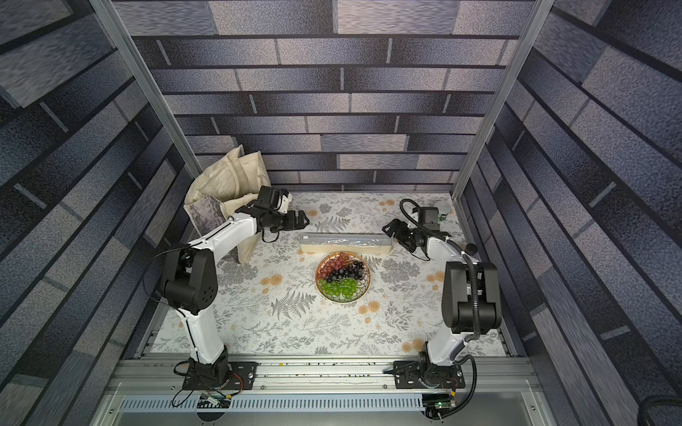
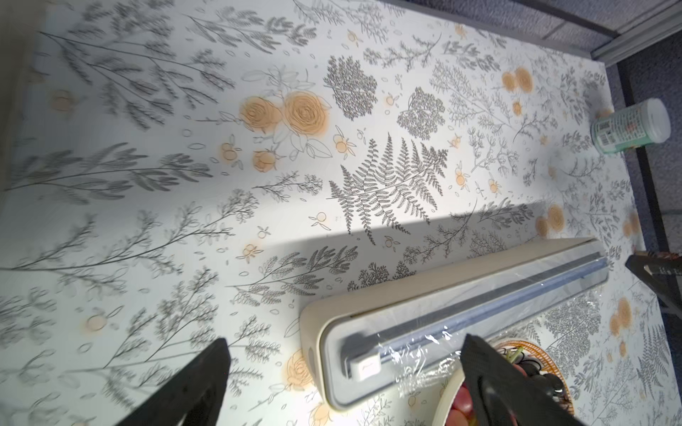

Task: Wrap the plate with plastic wrap
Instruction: Pull the plastic wrap from the plastic wrap cutting box.

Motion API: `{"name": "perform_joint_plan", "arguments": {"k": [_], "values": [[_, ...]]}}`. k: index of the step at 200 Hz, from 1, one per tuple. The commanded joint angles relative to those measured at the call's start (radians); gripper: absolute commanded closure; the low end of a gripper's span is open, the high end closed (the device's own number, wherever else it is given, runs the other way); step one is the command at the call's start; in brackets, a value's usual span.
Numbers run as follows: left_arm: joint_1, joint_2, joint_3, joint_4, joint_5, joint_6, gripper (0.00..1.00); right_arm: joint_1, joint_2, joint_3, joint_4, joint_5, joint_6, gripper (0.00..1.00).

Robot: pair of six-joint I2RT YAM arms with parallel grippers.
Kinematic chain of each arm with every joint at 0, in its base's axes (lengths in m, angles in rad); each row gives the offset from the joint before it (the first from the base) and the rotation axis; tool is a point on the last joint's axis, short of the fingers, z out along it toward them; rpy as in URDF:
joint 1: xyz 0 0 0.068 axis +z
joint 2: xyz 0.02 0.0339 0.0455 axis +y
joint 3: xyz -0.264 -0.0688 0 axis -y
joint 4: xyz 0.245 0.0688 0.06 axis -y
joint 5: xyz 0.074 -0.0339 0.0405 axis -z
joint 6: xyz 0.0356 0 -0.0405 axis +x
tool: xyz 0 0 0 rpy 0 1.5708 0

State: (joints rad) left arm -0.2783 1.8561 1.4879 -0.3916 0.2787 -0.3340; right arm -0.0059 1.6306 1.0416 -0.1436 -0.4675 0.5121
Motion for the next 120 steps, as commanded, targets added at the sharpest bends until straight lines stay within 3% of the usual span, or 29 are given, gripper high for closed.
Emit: {"name": "perform_joint_plan", "arguments": {"k": [1,59,91,120], "values": [[-0.015,-0.106,-0.077,-0.070,-0.028,-0.115,0.00,0.014,-0.062,-0.085,0.004,-0.019,0.087,0.22],[-0.031,-0.258,-0.289,-0.028,0.026,-0.283,0.00,0.066,-0.041,-0.257,0.307,-0.128,0.350,0.43],[-0.030,-0.268,-0.307,-0.003,0.037,-0.318,0.00,0.077,0.040,-0.276,0.485,-0.150,0.460,0.51],[-0.034,-0.262,-0.303,0.003,0.041,-0.326,0.00,0.078,0.076,-0.255,0.498,-0.129,0.469,0.56]]}}
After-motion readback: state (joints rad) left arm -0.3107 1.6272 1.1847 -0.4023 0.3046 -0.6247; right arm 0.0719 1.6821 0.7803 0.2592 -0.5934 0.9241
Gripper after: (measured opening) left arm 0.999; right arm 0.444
